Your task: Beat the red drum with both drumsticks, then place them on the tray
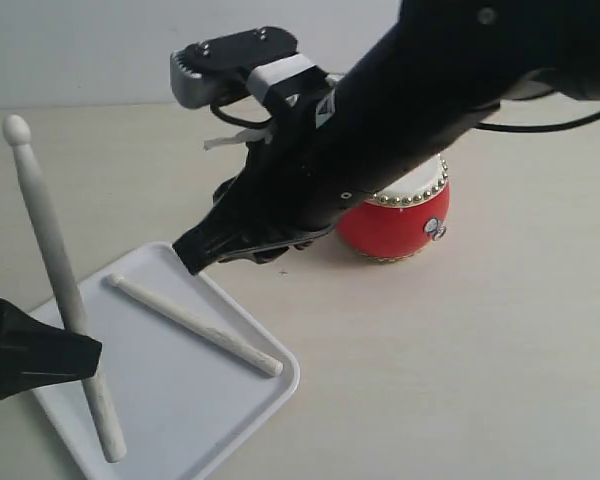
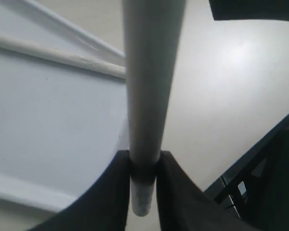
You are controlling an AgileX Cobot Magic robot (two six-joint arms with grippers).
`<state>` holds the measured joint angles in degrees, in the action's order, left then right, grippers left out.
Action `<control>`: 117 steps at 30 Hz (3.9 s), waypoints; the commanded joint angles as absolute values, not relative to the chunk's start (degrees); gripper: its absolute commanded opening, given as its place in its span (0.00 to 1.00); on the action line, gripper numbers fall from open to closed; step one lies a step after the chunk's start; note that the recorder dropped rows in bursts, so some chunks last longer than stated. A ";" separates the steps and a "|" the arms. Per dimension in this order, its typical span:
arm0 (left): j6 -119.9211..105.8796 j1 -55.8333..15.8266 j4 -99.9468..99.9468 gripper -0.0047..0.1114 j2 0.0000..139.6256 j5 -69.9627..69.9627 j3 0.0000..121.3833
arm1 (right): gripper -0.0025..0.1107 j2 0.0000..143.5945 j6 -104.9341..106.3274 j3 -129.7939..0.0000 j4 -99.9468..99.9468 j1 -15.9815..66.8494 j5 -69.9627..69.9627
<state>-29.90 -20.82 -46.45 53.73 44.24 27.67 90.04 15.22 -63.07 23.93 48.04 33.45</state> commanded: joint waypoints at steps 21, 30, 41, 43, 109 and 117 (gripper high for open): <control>-61.63 -20.66 -72.13 0.04 56.25 37.35 22.54 | 0.44 86.80 69.95 -56.93 81.67 47.99 35.08; -67.38 -20.66 -76.65 0.04 56.25 40.87 22.54 | 0.54 87.63 72.82 -56.93 81.61 47.99 33.74; -68.91 -20.66 -78.23 0.04 56.25 43.75 22.54 | 0.54 91.18 75.05 -56.93 83.76 47.99 34.22; -68.91 -20.66 -78.23 0.04 56.25 43.75 22.54 | 0.54 91.50 75.05 -56.93 84.23 47.99 34.34; -28.56 -20.54 -28.39 0.04 28.89 23.62 29.95 | 0.02 93.27 27.24 -62.60 29.94 41.08 43.63; 12.64 -20.54 12.11 0.04 18.28 28.20 29.05 | 0.02 109.02 19.62 -84.42 17.69 48.48 60.01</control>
<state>3.62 -20.61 3.11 21.71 26.15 29.52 104.74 20.34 -79.56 19.91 46.45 55.90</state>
